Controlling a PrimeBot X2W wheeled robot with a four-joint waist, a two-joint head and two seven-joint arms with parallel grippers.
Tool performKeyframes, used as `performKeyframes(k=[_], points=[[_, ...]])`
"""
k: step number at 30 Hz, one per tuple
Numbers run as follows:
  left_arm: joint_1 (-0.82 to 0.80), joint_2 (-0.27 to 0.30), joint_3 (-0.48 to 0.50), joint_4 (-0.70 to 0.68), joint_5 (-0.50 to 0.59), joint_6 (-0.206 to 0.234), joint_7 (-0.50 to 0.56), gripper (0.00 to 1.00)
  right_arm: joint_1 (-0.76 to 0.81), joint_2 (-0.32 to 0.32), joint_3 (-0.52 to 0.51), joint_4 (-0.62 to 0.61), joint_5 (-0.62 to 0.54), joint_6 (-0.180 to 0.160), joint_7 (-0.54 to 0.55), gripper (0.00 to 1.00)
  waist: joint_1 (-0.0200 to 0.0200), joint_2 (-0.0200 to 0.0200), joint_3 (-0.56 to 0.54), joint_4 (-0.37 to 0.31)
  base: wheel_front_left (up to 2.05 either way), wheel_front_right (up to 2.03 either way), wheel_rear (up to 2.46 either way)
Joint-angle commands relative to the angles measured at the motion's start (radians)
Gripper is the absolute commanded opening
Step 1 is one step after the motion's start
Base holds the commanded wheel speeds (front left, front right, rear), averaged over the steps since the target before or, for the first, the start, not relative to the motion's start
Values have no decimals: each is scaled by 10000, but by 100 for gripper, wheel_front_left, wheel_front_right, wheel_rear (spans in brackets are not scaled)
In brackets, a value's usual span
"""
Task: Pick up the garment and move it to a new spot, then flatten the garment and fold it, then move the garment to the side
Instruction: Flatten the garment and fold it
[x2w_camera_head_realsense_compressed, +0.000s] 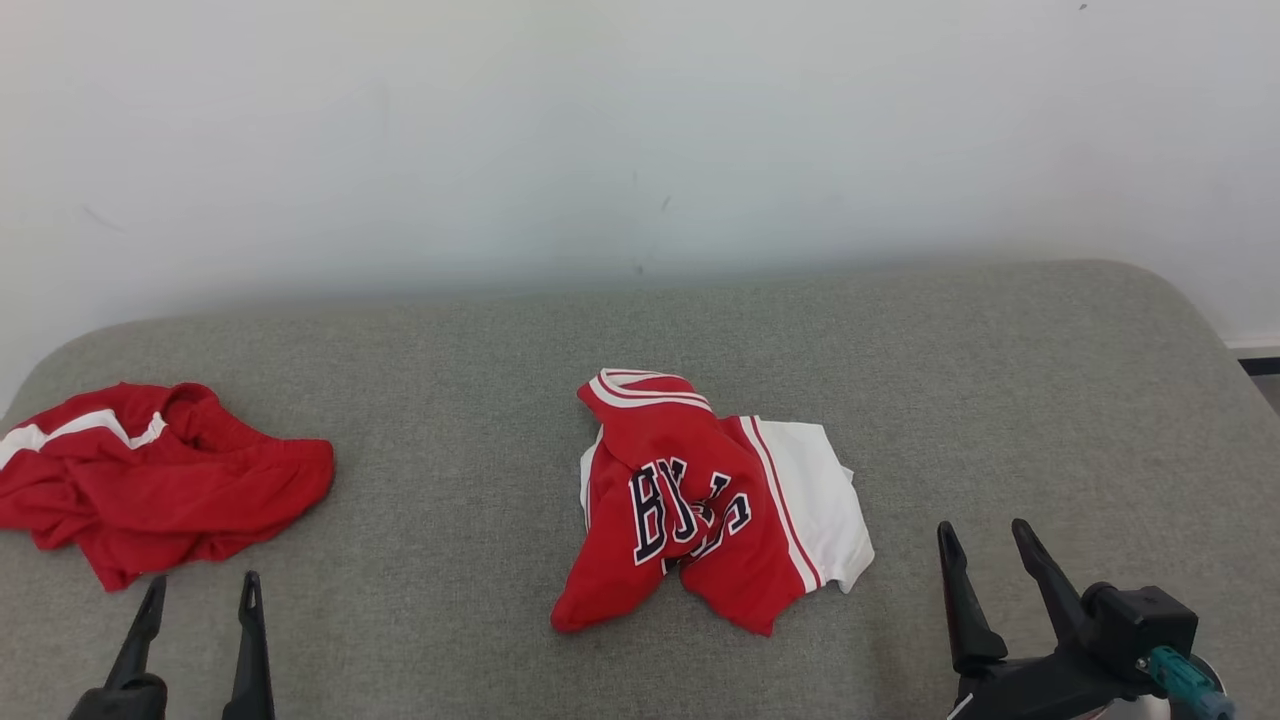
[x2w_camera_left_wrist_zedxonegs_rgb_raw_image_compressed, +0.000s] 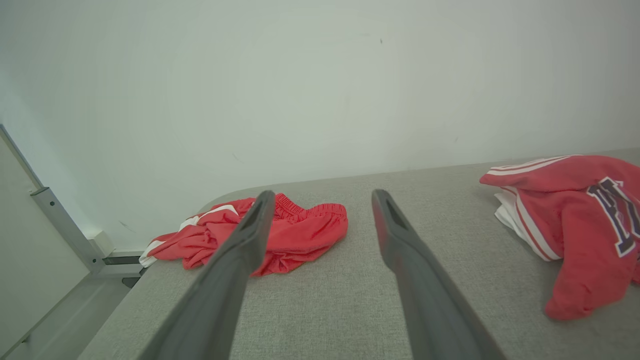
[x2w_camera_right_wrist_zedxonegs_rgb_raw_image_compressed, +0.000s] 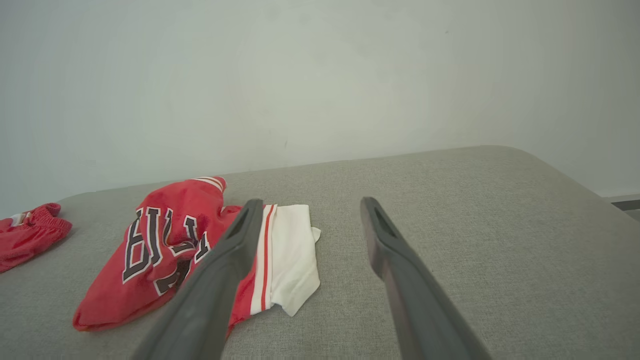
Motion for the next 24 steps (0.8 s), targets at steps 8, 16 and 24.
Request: performKeyframes(k=[8, 16, 24], points=[[-162, -243, 30, -122, -117, 130, -241, 100, -783, 4, 227, 653, -498, 35, 226, 100, 0, -1, 226, 259, 0, 0, 0], [-662, -537, -183, -14, 69, 75, -379, 100, -2733, -283, 87, 3355, -854, 35, 309, 100, 0, -1, 871, 737, 0, 0, 0], [-1424, -958, -630, 456, 274, -295, -446, 100, -4696, -549, -158, 6652, -908, 35, -338, 100, 0, -1, 1490, 1200, 0, 0, 0]])
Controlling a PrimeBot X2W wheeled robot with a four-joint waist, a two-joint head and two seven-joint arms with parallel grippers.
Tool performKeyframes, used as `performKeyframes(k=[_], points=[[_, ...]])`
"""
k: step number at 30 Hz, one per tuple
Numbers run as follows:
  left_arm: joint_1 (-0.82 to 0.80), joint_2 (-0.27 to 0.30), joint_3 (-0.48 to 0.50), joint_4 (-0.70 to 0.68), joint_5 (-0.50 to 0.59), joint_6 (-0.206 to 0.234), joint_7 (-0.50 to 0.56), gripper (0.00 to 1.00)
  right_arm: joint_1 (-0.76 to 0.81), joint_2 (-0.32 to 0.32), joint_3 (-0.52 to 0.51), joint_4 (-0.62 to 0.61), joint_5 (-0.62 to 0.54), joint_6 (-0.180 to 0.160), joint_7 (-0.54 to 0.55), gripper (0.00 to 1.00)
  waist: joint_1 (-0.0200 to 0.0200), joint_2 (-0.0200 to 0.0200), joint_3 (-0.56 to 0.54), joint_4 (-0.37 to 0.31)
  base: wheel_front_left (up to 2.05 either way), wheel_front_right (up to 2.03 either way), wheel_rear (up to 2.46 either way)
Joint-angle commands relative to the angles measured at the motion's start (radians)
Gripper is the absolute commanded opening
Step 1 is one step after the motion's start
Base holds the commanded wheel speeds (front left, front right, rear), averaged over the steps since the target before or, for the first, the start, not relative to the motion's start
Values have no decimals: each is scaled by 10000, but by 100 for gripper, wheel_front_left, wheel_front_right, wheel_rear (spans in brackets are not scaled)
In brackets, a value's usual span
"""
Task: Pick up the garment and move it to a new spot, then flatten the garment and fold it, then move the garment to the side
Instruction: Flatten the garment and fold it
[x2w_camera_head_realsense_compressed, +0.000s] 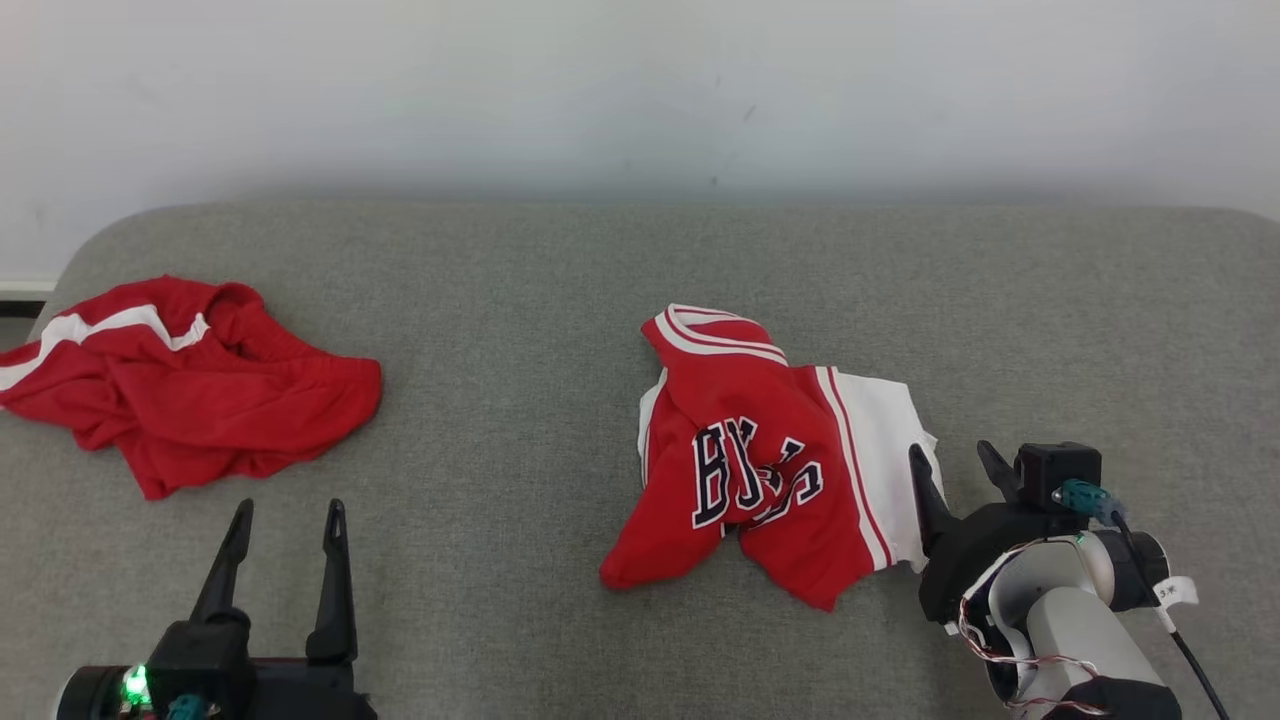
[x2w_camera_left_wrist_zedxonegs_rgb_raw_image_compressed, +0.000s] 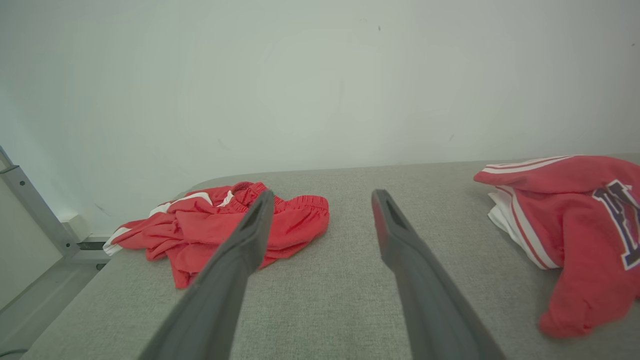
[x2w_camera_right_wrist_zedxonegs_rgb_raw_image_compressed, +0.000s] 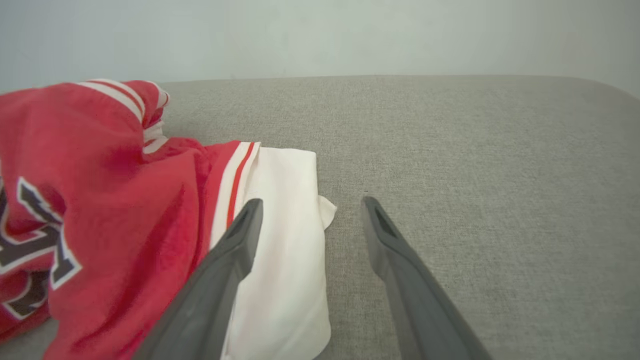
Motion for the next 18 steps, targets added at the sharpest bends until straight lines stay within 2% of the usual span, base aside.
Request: performKeyframes(k=[1, 8, 9, 10, 11, 18], points=[[-178, -47, -17, 72, 74, -66, -54, 100, -214, -56, 0, 366, -80, 35, -121, 100, -3, -2, 280, 285, 0, 0, 0], [-544, -261, -59, 429, 143, -332, -88, 100, -922, -24, -61, 2407, -116, 35, -598, 100, -3, -2, 373, 445, 0, 0, 0], [-585, -286, -35, 456, 152, -333, -89, 100, -988, -9, -54, 2653, -96, 35, -615, 64, -3, -2, 374, 442, 0, 0, 0], [-612, -305, -9, 468, 168, -373, -80, 100, -1063, 0, -30, 2833, -108, 35, -672, 12, -3, -2, 364, 427, 0, 0, 0], [-609, -321, 26, 476, 188, -399, -82, 100, -1142, 30, -9, 3000, -78, 35, -787, 0, -3, -2, 354, 398, 0, 0, 0], [-373, -434, 233, 544, 255, -509, -77, 100, -1432, 33, 109, 3088, 161, 35, -1942, 0, -3, -2, 111, 84, 0, 0, 0]])
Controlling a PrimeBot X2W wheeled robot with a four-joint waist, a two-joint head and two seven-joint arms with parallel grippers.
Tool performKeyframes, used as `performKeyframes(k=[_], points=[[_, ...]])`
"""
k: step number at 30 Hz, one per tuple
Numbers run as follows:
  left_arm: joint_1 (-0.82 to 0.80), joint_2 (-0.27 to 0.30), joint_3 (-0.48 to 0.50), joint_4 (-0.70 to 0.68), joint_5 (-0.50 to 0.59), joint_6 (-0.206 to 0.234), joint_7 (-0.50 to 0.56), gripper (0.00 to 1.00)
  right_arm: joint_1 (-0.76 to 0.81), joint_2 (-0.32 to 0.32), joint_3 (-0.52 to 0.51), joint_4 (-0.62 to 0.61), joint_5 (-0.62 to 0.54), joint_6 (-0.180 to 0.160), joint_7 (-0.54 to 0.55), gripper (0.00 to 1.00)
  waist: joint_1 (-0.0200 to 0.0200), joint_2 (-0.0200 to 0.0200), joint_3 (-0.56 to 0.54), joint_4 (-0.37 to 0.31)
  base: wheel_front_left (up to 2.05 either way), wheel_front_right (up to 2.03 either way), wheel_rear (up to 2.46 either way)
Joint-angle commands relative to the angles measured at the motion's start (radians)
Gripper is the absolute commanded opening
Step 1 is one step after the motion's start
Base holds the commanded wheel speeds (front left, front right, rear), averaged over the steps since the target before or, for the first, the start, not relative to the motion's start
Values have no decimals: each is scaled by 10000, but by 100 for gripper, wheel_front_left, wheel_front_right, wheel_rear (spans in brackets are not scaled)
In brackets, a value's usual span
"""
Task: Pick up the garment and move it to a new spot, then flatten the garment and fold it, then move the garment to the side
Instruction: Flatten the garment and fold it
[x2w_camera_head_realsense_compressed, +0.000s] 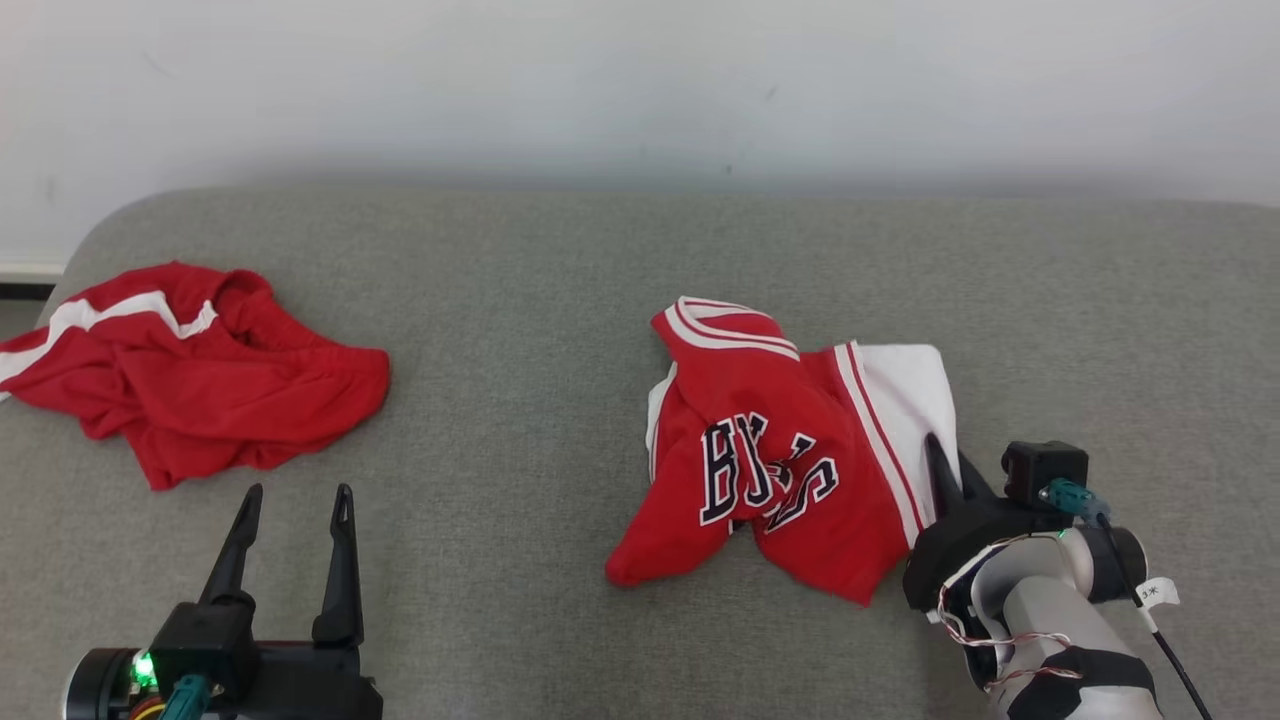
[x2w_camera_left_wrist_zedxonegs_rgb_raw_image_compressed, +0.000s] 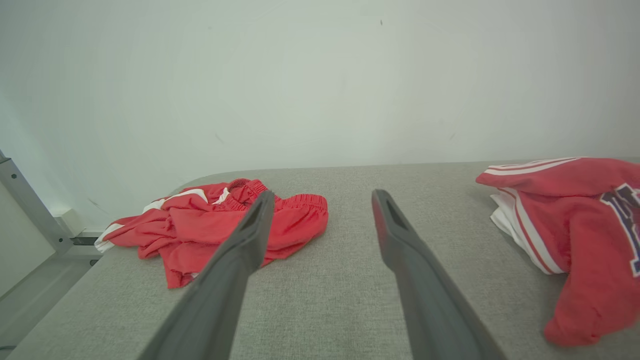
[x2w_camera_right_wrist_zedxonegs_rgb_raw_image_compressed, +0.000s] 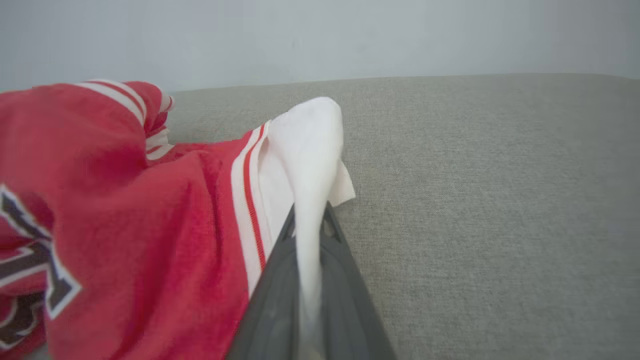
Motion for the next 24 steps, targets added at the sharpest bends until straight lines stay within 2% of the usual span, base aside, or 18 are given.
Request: performKeyframes(k=[1, 8, 13, 19, 20, 22, 23, 24], points=[[99, -39, 28, 15, 102, 16, -32, 100, -4, -16, 38, -74, 59, 35, -68, 0, -1, -1, -136, -151, 0, 0, 0], [478, -171, 235, -40, 176, -49, -33, 100, 1168, -478, 3, -2167, 642, 33, -227, 0, -1, -1, -376, -798, 0, 0, 0], [536, -296, 237, -70, 235, -154, -34, 100, 2543, -871, -912, -3343, 806, 33, -69, 0, -1, -1, -370, -1105, 0, 0, 0], [531, -434, 267, 67, 303, -344, -34, 100, 4049, -521, -1951, -4602, 904, 34, 595, 1, -1, -1, -359, -1330, 0, 0, 0], [524, -454, 256, 106, 326, -368, -34, 100, 4188, -448, -2024, -4778, 873, 34, 680, 13, -1, -1, -358, -1352, 0, 0, 0], [516, -479, 304, 137, 356, -417, -34, 100, 4412, -268, -2121, -5183, 761, 34, 756, 49, -1, -1, -363, -1414, 0, 0, 0], [521, -492, 314, 169, 362, -458, -34, 100, 4488, -190, -2189, -5414, 699, 34, 704, 100, -1, -1, -367, -1443, 0, 0, 0], [536, -513, 336, 195, 383, -478, -34, 100, 4539, -118, -2207, -5664, 637, 34, 639, 100, -1, -1, -383, -1484, 0, 0, 0]])
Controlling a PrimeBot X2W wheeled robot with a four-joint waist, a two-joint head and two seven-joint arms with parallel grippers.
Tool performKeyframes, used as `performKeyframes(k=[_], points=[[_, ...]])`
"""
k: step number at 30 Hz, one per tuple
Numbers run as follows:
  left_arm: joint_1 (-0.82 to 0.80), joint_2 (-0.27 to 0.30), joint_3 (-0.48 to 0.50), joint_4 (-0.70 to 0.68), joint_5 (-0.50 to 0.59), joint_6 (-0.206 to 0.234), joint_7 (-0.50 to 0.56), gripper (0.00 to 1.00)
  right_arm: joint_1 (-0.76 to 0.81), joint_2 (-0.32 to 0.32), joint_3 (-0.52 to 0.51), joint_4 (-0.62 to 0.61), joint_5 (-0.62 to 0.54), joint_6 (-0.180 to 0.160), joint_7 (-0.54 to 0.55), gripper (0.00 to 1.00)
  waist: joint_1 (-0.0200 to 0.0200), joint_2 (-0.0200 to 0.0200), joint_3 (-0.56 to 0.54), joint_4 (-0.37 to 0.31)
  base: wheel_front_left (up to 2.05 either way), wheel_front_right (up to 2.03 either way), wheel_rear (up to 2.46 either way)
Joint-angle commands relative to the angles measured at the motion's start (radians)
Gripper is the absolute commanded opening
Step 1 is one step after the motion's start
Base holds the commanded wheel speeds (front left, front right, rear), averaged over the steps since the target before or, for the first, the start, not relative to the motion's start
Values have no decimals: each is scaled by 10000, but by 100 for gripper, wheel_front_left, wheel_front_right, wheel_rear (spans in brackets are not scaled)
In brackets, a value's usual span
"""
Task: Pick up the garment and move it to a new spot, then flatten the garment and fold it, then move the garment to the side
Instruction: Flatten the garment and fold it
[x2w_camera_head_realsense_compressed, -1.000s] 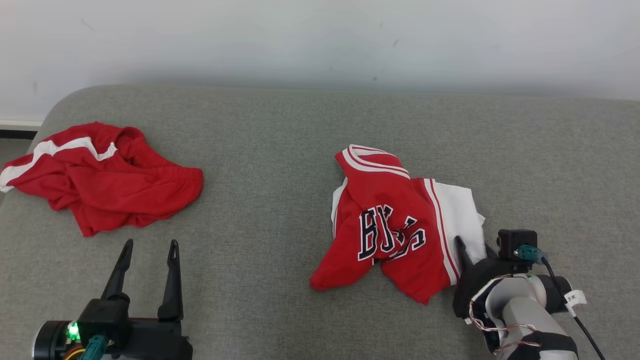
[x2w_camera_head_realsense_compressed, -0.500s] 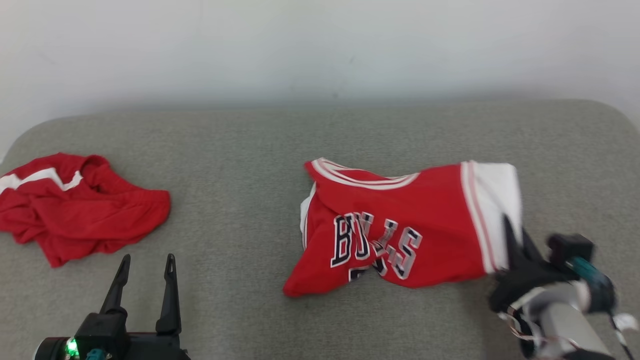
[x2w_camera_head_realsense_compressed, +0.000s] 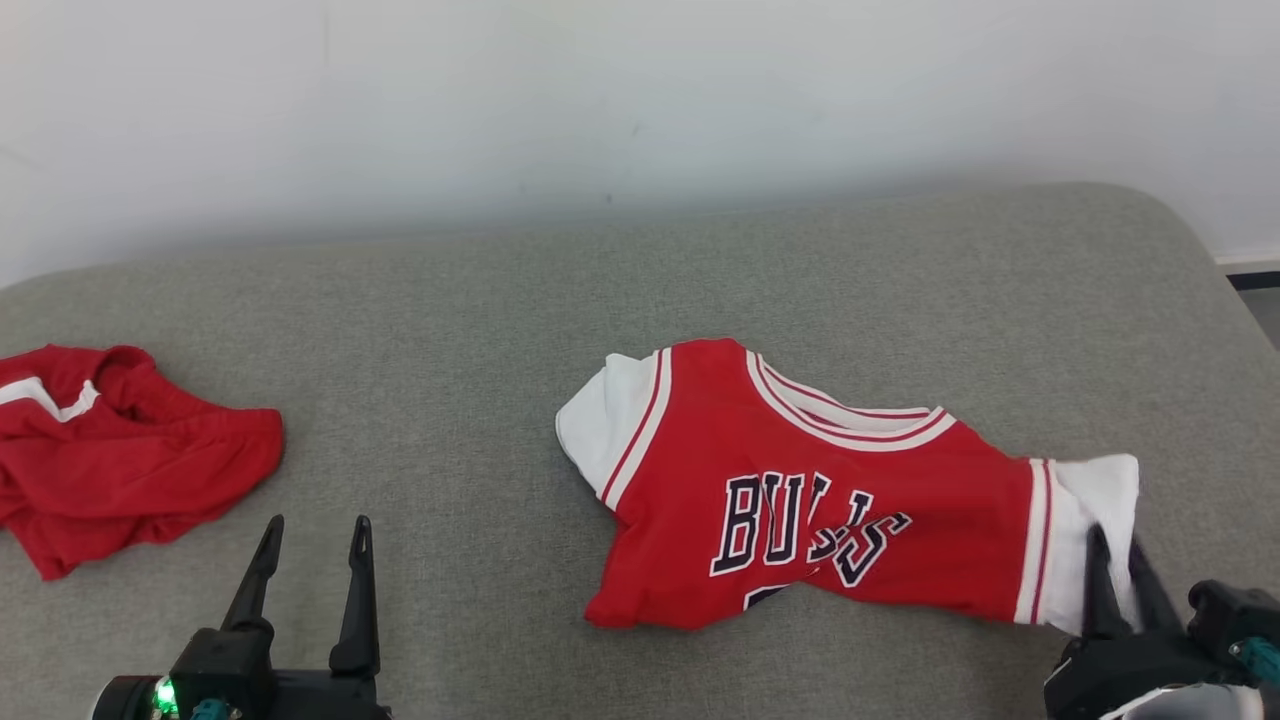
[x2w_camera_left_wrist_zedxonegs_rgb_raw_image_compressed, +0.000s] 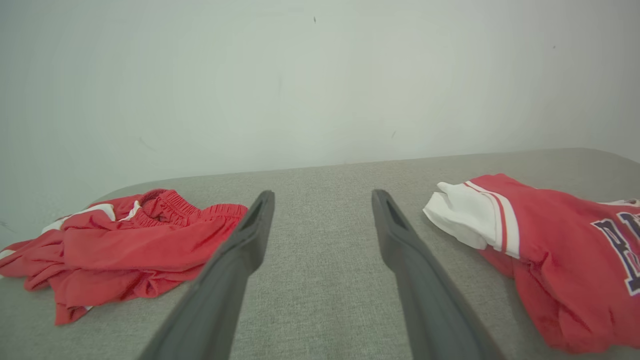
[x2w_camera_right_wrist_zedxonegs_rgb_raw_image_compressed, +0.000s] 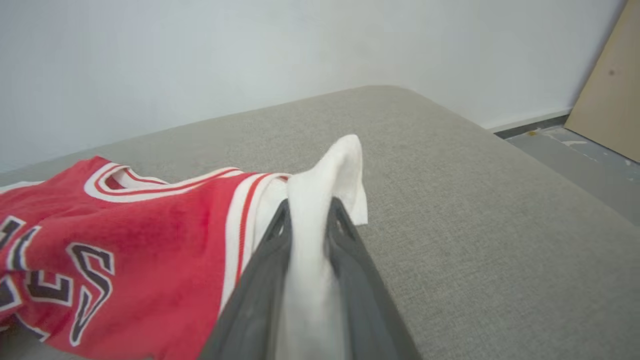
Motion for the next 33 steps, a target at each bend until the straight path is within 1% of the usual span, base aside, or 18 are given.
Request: performKeyframes(k=[1, 8, 14, 19, 20, 23, 26, 27, 30, 31, 32, 33], points=[[91, -49, 43, 52, 74, -60, -34, 100, 114, 99, -43, -445, -174, 32, -174, 100, 1, -1, -18, -81, 0, 0, 0], [-128, -306, -57, 193, 233, -274, -34, 100, 381, 374, 108, -2204, -609, 32, -479, 100, 1, -1, -31, -262, 0, 0, 0], [-275, -700, -597, 763, 371, -764, -35, 100, 564, 525, 398, -3045, -569, 32, -154, 100, 1, -1, -24, -373, 0, 0, 0], [-495, -1163, -1434, 1752, 500, -1350, -30, 100, 690, 598, 609, -3260, -422, 32, 9, 100, 1, -1, 105, -464, 0, 0, 0], [-495, -1163, -1434, 1752, 500, -1350, -30, 100, 690, 598, 609, -3260, -422, 32, 9, 100, 1, -1, 105, -464, 0, 0, 0], [-662, -1446, -2021, 2386, 526, -1640, -25, 100, 655, 621, 722, -3284, -375, 32, 24, 100, 1, -1, 221, -560, 0, 0, 0], [-772, -1665, -2513, 2943, 370, -1834, -28, 100, 570, 635, 803, -3234, -317, 32, 4, 100, 1, -1, 349, -679, 0, 0, 0], [-972, -1730, -2654, 3316, 325, -1895, -29, 100, 529, 645, 858, -3188, -314, 32, -35, 100, 1, -1, 399, -755, 0, 0, 0], [-1226, -1831, -2672, 3790, 277, -1917, -31, 100, 490, 655, 921, -3125, -290, 32, -70, 100, 1, -1, 441, -878, 0, 0, 0], [-1319, -1831, -2637, 3897, 269, -1909, -31, 93, 480, 657, 942, -3101, -287, 32, -79, 100, 1, -1, 450, -919, 0, 0, 0], [-1430, -1823, -2550, 3908, 256, -1908, -31, 23, 473, 659, 958, -3083, -278, 32, -97, 100, 1, -1, 460, -963, 0, 0, 0], [-1526, -1812, -2435, 3875, 210, -1909, -32, 0, 477, 660, 945, -3066, -273, 32, -103, 100, 1, -1, 467, -988, 0, 0, 0]])
